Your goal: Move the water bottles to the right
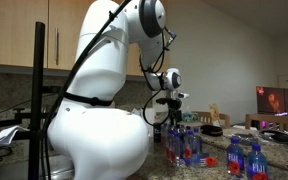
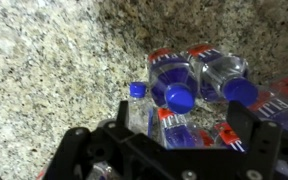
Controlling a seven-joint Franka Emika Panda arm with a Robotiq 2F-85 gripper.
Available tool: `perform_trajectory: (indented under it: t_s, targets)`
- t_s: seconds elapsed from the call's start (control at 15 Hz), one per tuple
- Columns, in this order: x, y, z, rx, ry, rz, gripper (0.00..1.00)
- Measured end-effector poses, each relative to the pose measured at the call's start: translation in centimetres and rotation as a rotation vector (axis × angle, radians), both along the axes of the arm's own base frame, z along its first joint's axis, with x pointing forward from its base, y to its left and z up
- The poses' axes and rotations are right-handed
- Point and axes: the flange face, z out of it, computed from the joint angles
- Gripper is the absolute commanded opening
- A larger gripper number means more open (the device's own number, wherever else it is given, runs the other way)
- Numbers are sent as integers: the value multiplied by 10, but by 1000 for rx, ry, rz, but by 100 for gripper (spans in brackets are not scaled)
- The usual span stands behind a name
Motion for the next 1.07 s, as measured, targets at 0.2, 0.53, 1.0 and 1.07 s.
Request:
perform_trajectory:
  t_s: [0.2,0.53,1.0,1.07]
  targets:
    - [-7,3,-5,-14,54,-29,100]
    - [-9,7,-33,-6,128,-45,86]
    - [-6,1,-49,-12,155,-58,34]
    - [-6,1,-49,-12,155,-59,27]
